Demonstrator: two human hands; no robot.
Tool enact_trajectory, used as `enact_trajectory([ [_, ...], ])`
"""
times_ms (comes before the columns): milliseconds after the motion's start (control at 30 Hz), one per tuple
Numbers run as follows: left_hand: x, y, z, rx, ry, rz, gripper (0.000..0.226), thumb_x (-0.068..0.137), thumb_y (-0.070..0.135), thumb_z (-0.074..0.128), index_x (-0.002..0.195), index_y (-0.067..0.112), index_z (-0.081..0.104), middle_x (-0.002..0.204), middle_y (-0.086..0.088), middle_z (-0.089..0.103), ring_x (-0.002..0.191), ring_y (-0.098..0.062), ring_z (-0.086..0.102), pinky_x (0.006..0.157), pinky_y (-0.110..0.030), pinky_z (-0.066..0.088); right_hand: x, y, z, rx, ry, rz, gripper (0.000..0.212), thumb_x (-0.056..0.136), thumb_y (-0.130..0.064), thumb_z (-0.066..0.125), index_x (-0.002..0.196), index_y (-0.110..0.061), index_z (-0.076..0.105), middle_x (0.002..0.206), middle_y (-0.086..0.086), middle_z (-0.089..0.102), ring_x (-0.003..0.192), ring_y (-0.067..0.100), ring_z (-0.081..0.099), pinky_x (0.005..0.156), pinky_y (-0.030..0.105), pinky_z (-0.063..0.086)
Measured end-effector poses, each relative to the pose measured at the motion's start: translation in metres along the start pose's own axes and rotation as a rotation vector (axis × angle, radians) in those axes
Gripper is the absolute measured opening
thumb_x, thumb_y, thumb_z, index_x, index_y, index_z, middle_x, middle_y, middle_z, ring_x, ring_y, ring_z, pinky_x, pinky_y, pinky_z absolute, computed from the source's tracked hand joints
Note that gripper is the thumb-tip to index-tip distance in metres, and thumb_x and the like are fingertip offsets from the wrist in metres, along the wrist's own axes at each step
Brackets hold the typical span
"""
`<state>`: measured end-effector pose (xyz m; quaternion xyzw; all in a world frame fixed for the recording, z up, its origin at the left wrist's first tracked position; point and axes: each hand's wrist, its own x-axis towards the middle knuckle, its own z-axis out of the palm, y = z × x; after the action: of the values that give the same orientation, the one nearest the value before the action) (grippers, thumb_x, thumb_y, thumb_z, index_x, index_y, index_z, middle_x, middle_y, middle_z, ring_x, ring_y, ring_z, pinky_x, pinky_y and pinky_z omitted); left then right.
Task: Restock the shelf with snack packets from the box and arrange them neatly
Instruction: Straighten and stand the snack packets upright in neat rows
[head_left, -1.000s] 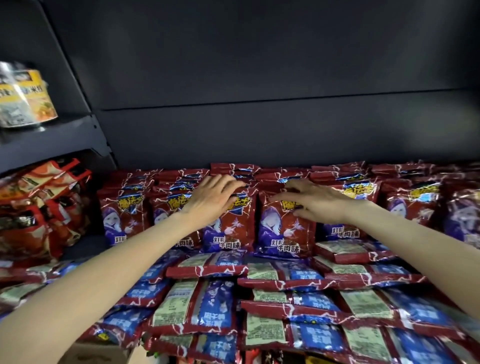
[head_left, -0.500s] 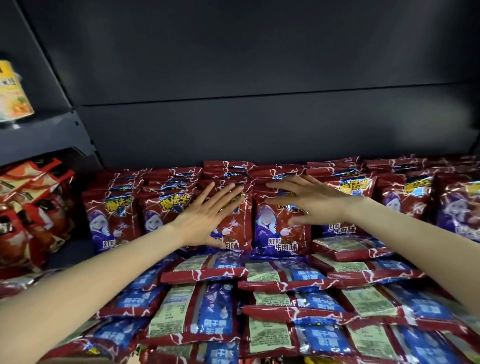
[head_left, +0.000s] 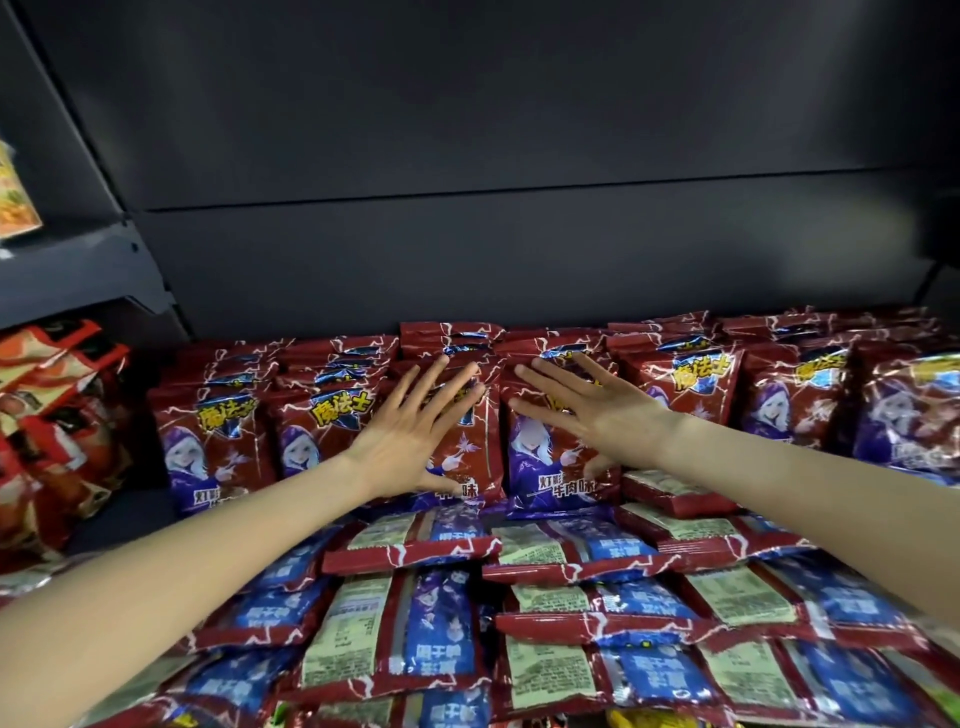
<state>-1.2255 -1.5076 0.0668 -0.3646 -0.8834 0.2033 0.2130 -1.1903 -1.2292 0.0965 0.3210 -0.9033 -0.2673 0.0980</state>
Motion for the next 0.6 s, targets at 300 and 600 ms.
enact_trajectory([
  [300, 0.013, -0.011, -0.040, -0.191, 0.026, -0.003, 0.067, 0.086, 0.066, 0.027, 0.138, 0.026, 0.039, 0.147, 0.001, 0.037, 0.133, -0.026, 0.034, 0.107, -0.041, 0.026, -0.033, 0.024, -0.035, 0.552, -0.018, 0.076, 0.082, 0.086, -0.061, 0.048, 0.149, -0.039, 0.001, 0.152, -0.014, -0.023, 0.138, 0.006, -0.028, 0.113, 0.032, -0.013],
  [600, 0.067, 0.074, -0.150, -0.890, 0.194, -0.053, 0.024, 0.088, 0.031, 0.061, 0.112, 0.028, 0.061, 0.099, 0.018, 0.065, 0.087, 0.003, 0.061, 0.082, -0.020, 0.050, -0.180, 0.099, -0.028, 0.833, 0.090, 0.329, 0.068, 0.069, -0.078, 0.041, 0.109, -0.030, 0.066, 0.099, -0.017, 0.067, 0.098, 0.009, 0.062, 0.087, 0.024, 0.047],
])
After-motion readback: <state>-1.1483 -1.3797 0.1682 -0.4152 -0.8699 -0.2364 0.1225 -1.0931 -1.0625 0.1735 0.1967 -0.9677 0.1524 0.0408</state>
